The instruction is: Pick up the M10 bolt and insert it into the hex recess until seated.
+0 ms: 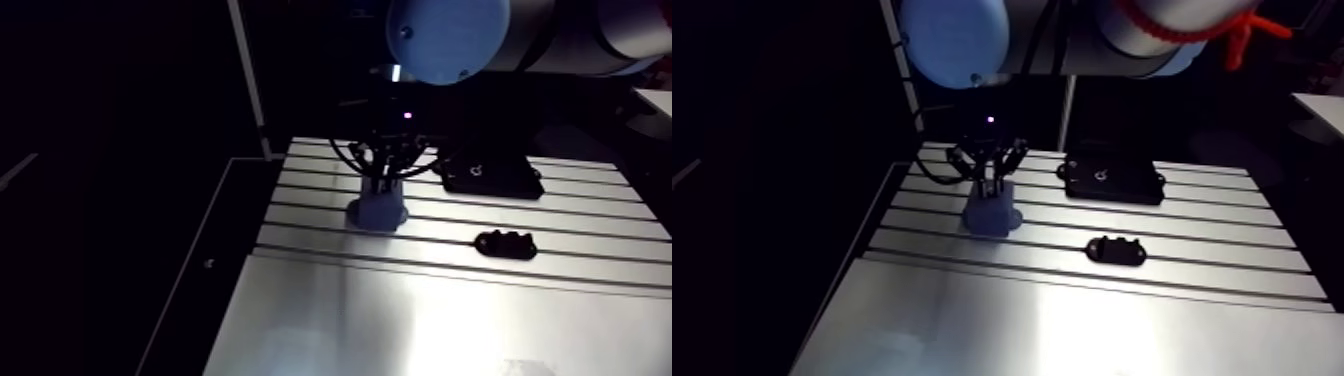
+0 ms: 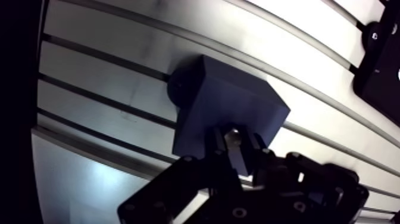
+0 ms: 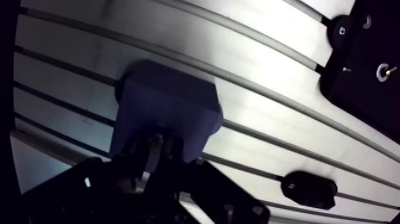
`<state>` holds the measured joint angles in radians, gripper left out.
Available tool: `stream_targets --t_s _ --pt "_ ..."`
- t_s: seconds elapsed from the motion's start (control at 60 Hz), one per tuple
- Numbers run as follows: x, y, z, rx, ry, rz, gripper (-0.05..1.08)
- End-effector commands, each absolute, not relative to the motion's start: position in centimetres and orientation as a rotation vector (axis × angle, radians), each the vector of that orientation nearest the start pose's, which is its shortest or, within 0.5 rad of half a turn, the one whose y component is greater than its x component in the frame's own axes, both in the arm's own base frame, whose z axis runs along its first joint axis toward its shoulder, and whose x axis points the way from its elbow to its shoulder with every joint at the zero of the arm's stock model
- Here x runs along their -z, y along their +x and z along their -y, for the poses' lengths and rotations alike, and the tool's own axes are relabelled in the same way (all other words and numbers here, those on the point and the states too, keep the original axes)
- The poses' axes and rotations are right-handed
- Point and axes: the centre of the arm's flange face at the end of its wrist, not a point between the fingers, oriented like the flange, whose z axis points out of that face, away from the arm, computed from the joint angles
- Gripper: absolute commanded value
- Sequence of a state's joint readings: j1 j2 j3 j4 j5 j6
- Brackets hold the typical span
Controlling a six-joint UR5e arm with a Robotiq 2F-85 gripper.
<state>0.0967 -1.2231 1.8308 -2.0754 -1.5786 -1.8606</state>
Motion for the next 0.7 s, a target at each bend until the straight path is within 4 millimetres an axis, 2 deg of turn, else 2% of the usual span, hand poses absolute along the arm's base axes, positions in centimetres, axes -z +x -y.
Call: stream_targets --t_s 0.017,0.5,0.7 --pt "-22.89 -54.04 18.55 0.005 -0.624 -2.974 0.77" --pt "-23.18 -54.09 18.67 0.018 -0.837 -2.929 0.77" --pt "-23.23 -54.20 18.68 0.019 -0.863 -2.923 0.77"
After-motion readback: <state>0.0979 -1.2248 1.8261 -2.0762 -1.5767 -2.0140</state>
